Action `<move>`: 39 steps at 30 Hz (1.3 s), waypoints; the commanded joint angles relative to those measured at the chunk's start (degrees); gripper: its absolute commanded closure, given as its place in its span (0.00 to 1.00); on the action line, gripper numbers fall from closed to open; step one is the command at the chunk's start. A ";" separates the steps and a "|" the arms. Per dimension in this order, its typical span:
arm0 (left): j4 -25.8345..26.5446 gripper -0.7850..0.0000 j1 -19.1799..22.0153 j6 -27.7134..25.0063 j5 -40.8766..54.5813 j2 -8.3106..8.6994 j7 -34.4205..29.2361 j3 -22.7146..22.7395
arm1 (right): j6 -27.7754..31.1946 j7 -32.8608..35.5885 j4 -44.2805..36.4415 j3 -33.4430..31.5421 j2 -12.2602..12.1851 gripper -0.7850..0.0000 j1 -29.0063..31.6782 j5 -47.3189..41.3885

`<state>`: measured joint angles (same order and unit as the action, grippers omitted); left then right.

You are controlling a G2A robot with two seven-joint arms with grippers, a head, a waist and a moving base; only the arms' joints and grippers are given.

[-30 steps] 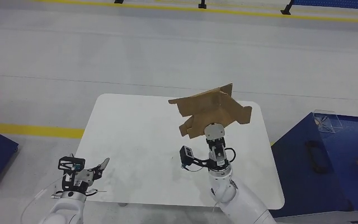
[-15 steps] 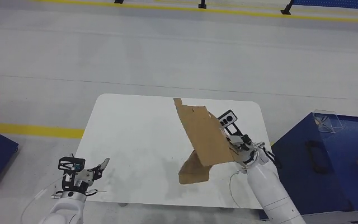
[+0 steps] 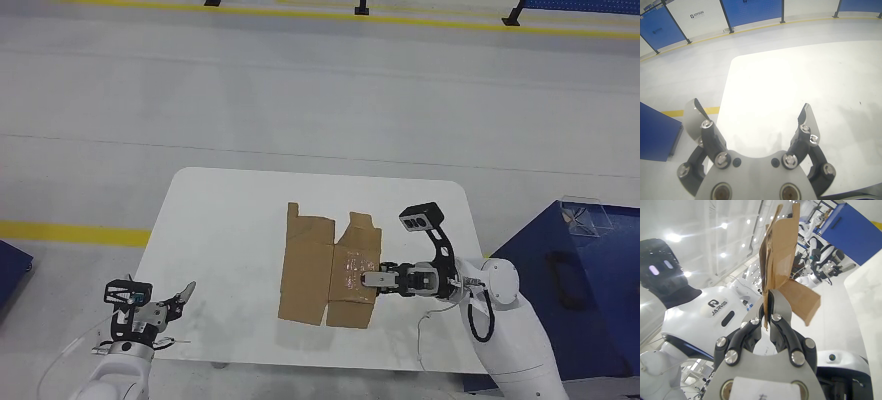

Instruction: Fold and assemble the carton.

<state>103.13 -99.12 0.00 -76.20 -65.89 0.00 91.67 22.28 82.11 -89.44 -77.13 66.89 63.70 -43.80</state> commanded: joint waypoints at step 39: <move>0.00 0.00 0.00 0.00 0.00 0.00 0.00 0.00 | 12.46 -107.67 -45.20 -18.43 -2.38 1.00 21.87 168.32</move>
<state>103.13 -99.12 0.00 -76.20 -65.89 0.00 91.67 39.79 -21.35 -134.64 -96.68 64.67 83.79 115.93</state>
